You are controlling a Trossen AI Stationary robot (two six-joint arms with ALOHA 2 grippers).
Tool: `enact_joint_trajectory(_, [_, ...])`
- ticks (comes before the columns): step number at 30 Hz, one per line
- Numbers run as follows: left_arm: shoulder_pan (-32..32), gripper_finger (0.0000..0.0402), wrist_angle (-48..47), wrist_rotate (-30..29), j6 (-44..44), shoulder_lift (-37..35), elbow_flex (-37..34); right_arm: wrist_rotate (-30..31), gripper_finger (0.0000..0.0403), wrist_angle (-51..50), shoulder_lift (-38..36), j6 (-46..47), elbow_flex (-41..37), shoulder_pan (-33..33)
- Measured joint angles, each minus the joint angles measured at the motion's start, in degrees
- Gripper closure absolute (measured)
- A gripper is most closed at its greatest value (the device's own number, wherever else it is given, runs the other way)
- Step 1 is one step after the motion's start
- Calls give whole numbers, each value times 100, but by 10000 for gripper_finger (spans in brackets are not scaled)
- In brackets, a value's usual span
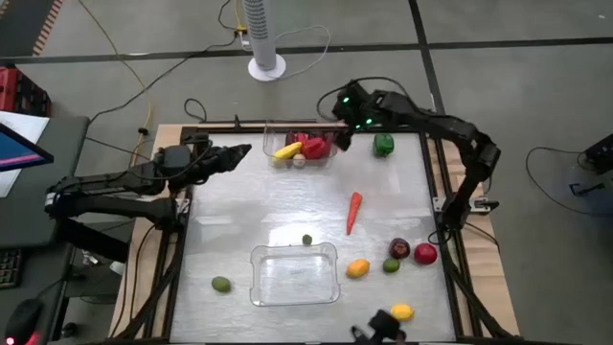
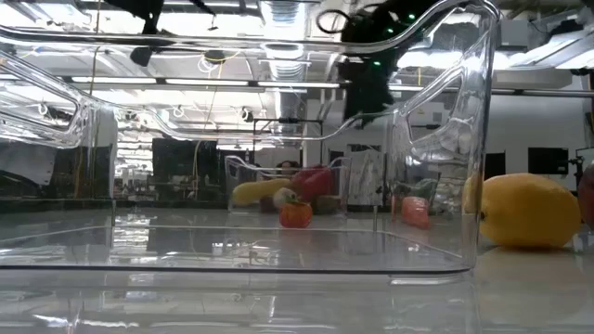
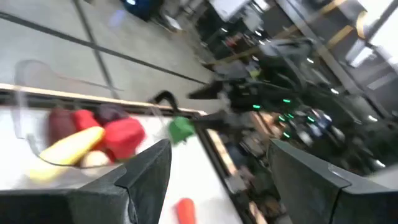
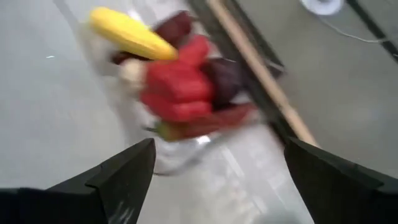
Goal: Sort produce into baskets
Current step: Put the green bell pepper into the top transparent bin
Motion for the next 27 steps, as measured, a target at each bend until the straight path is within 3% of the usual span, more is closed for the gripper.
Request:
enact_joint_trajectory(8, [0, 150, 55, -339, -286, 561, 0, -205, 36, 296, -420, 105, -971, -1283])
enact_joint_trajectory(14, [3, 150, 592, -269, -223, 908, -2, -208, 36, 290, -339, 62, -1527, -1743])
enact_joint_trajectory(23, [267, 150, 1210, 635, 203, 660, -2, -277, 36, 283, -308, 508, -2369, -2064])
enact_joint_trajectory(27, [334, 150, 1204, 727, 380, 463, -2, -288, 36, 529, -347, 516, -2737, -2060])
